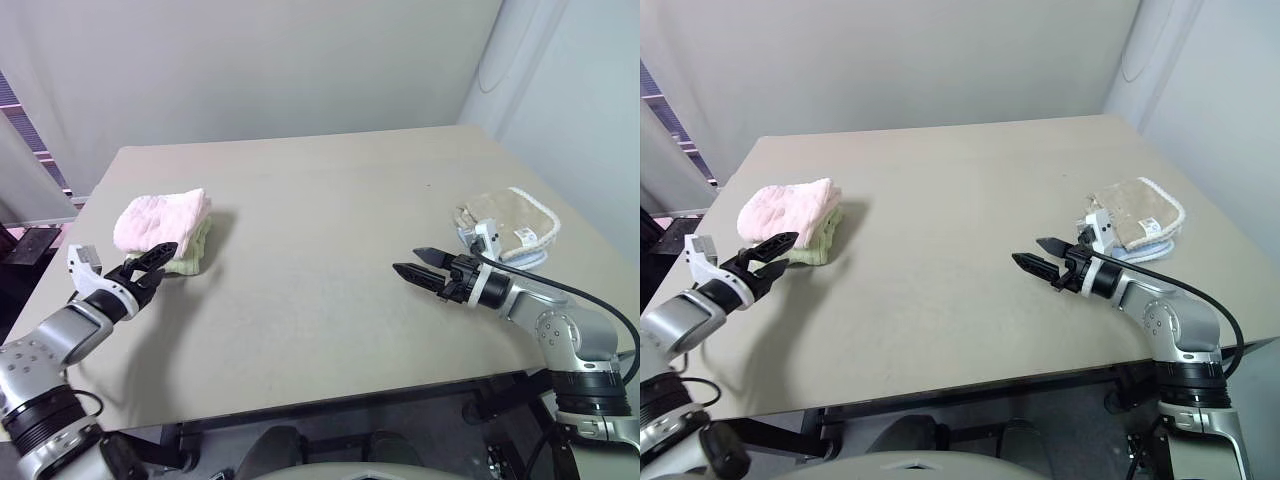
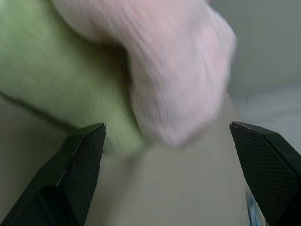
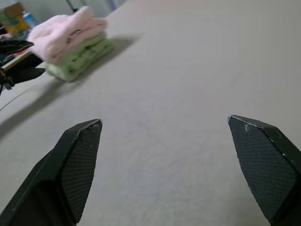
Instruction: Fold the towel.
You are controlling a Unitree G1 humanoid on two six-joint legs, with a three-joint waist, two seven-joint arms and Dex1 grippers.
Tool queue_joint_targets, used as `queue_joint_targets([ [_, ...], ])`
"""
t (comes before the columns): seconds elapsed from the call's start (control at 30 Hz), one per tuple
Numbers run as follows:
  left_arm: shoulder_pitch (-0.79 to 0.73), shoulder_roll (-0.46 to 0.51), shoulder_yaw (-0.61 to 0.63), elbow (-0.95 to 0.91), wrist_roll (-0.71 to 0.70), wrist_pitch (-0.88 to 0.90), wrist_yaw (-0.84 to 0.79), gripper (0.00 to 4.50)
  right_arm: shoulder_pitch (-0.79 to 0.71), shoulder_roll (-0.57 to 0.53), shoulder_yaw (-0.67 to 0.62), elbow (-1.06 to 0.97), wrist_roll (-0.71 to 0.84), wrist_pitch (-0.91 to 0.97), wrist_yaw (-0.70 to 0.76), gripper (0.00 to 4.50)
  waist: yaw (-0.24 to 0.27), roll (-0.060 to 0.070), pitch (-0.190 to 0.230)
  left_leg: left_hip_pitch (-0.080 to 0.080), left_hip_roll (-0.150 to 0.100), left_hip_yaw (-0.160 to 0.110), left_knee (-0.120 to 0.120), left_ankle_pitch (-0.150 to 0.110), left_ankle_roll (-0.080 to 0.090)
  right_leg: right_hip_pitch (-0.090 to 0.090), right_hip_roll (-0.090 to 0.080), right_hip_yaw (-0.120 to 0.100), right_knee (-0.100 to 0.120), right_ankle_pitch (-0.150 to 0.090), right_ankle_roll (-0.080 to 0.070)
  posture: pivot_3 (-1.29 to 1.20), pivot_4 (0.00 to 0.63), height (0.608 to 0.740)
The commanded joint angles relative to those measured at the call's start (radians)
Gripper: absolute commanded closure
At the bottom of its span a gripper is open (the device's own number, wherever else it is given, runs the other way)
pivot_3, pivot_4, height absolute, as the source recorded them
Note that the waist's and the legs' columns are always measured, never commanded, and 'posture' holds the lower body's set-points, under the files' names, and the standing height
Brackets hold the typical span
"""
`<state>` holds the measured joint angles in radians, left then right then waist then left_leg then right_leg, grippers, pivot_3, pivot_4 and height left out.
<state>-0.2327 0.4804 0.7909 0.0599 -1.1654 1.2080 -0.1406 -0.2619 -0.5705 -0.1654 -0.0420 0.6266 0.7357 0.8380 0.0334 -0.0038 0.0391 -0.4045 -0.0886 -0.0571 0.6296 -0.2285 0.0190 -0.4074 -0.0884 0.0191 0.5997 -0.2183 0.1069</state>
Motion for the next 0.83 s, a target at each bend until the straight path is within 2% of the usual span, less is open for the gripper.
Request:
queue_joint_targets([
  [0.03, 0.073, 0.084, -0.131, -0.19, 0.059, -0.125, -0.289, 0.06, 0.015, -0.006, -0.043, -0.087, 0.035, -0.051, 0.03, 0.0, 0.002, 0.001, 0.0, 0.0, 0.0, 0.0, 0.0, 0.0, 0.0, 0.0, 0.0, 0.0, -0.001, 0.0, 0.0, 0.0, 0.0, 0.74],
  [0.2, 0.143, 0.172, -0.397, -0.307, 0.304, -0.489, -0.706, 0.06, 0.106, -0.031, -0.076, -0.233, 0.068, -0.109, 0.075, 0.0, 0.007, 0.008, -0.002, -0.005, 0.0, 0.003, -0.003, 0.0, 0.0, 0.002, -0.005, -0.003, -0.005, 0.001, -0.003, 0.0, 0.0, 0.74],
  [0.37, 0.075, 0.174, -0.593, -0.21, 0.508, -0.8, -0.938, 0.06, 0.206, -0.016, -0.121, -0.354, 0.106, -0.131, 0.045, 0.0, 0.007, 0.009, -0.001, -0.005, 0.001, 0.006, -0.009, 0.0, 0.0, -0.002, -0.007, -0.001, -0.003, 0.0, -0.003, 0.0, 0.0, 0.74],
  [0.5, -0.021, 0.128, -0.63, -0.063, 0.558, -0.947, -1.032, 0.06, 0.303, -0.005, -0.125, -0.443, 0.09, -0.168, 0.009, 0.0, 0.007, 0.009, -0.002, -0.004, 0.001, 0.007, -0.014, 0.001, -0.001, -0.004, -0.008, -0.002, -0.004, -0.001, -0.005, 0.0, 0.0, 0.74],
  [0.6, -0.029, 0.122, -0.641, 0.005, 0.581, -1.034, -1.112, 0.06, 0.376, 0.0, -0.143, -0.465, 0.078, -0.216, 0.003, 0.0, 0.003, 0.009, -0.002, -0.003, 0.001, 0.007, -0.013, 0.001, -0.001, -0.004, -0.007, 0.0, -0.005, -0.002, -0.004, 0.0, 0.0, 0.74],
  [0.73, 0.049, 0.143, -0.653, -0.026, 0.579, -1.065, -1.198, 0.06, 0.438, -0.006, -0.132, -0.45, 0.059, -0.264, 0.02, 0.0, 0.005, 0.008, -0.002, -0.003, 0.001, 0.008, -0.013, 0.0, 0.0, -0.004, -0.007, 0.001, -0.006, -0.003, -0.002, 0.0, 0.0, 0.74],
  [0.83, 0.081, 0.148, -0.666, -0.049, 0.583, -1.065, -1.218, 0.06, 0.427, -0.017, -0.121, -0.428, 0.051, -0.277, 0.029, 0.0, 0.005, 0.008, -0.002, -0.003, 0.001, 0.008, -0.013, 0.0, 0.0, -0.003, -0.007, 0.001, -0.005, -0.003, -0.002, 0.0, 0.0, 0.74],
])
